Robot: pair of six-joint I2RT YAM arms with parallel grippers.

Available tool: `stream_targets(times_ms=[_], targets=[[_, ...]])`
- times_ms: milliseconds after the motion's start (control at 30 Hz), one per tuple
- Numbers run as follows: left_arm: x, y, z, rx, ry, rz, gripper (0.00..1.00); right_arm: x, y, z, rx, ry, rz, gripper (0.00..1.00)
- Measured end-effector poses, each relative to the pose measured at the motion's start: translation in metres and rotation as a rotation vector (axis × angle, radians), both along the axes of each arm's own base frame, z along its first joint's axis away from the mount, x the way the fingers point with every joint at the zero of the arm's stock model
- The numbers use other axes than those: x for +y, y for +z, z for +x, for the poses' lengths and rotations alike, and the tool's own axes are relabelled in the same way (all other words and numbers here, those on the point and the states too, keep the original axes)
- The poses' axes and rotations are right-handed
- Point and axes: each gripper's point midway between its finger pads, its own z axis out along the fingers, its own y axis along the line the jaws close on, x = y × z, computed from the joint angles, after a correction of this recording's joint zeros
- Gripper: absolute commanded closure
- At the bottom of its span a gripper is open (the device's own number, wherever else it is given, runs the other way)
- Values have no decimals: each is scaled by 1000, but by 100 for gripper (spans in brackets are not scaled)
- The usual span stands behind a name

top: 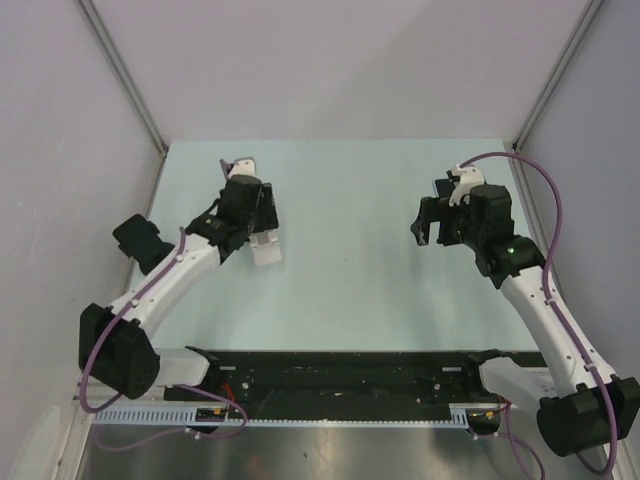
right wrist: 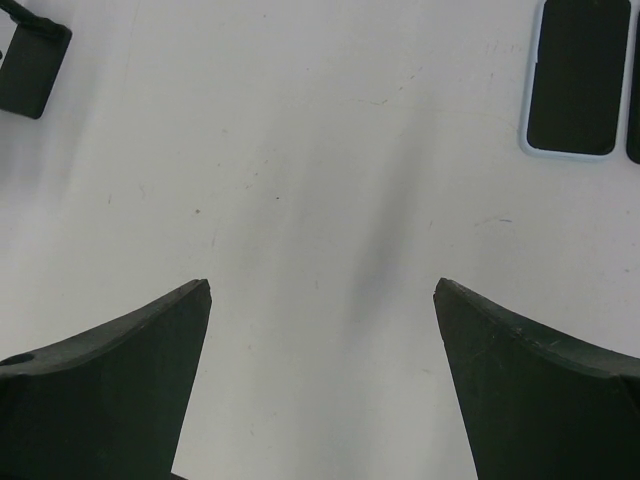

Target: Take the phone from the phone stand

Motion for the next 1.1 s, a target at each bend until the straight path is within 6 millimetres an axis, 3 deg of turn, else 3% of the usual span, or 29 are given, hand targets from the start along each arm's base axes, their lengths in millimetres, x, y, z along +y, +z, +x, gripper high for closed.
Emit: stream_targets(times_ms=[133, 267, 500, 600, 867, 1100], targets=[[-28, 13, 26, -1, -162, 37, 59, 7, 6, -7, -22, 22, -10, 0], [-50, 14, 50, 8, -305, 91, 58, 12, 11, -12, -44, 39, -19, 0], [-81, -21, 86, 39, -487, 132, 57, 21, 11, -20, -65, 80, -45, 0], [-87, -34, 93, 47, -524, 106, 58, 25, 8, -22, -65, 98, -59, 0], [-90, -42, 123, -31, -527, 82, 59, 34, 5, -26, -69, 140, -80, 0], [-83, -55, 127, -25, -494, 79, 59, 34, 5, -25, -72, 135, -85, 0]])
